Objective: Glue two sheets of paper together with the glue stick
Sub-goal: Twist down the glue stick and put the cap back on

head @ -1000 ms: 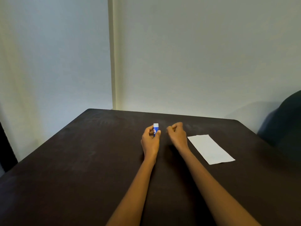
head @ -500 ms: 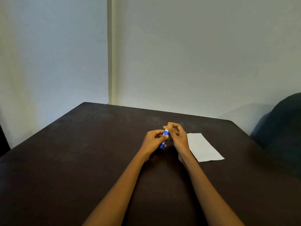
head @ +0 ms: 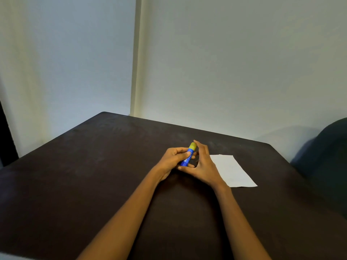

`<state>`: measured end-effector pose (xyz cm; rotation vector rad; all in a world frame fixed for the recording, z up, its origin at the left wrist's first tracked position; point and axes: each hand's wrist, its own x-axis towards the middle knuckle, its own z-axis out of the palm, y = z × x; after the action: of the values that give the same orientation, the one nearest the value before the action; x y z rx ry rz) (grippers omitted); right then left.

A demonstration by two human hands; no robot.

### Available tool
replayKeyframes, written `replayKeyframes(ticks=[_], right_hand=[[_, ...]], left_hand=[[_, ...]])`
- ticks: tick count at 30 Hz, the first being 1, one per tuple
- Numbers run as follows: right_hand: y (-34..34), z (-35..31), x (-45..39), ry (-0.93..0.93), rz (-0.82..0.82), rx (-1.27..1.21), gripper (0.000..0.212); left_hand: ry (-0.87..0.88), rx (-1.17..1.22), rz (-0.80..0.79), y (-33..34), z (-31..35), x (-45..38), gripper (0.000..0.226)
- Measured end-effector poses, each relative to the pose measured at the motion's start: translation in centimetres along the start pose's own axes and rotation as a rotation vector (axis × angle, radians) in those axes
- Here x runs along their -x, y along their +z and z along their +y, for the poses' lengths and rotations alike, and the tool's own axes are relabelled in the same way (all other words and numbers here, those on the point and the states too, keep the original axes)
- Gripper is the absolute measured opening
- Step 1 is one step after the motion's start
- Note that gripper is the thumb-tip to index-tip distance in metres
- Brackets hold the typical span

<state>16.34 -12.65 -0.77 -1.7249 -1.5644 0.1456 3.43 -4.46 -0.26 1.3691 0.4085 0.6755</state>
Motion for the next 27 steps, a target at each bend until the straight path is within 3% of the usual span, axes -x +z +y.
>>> replayKeyframes(ticks=[4, 12, 18, 22, 27], right_hand=[[-0.3, -0.5, 0.1, -0.029, 0.105, 0.142, 0.088], [-0.2, -0.3, 0.0, -0.049, 0.149, 0.222, 0.086], [0.1, -0.3, 0.0, -0.028, 0.029, 0.024, 0.1], [1.0, -0.6, -0.2, -0.027, 0.029, -0.134, 0.068], [1.2, -0.6, -0.3, 0.026, 0.054, -0.178, 0.035]], left_hand=[[0.001, -0.037, -0.01, 0.1, 0.0, 0.0, 0.023], [-0.014, -0.081, -0.008, 0.2, 0.1, -0.1, 0.029], [0.063, -0.03, 0.114, 0.3, -0.2, -0.2, 0.033], [0.097, -0.063, 0.195, 0.2, -0.5, -0.5, 0.031], [0.076, -0.059, 0.159, 0.3, -0.7, -0.6, 0.032]])
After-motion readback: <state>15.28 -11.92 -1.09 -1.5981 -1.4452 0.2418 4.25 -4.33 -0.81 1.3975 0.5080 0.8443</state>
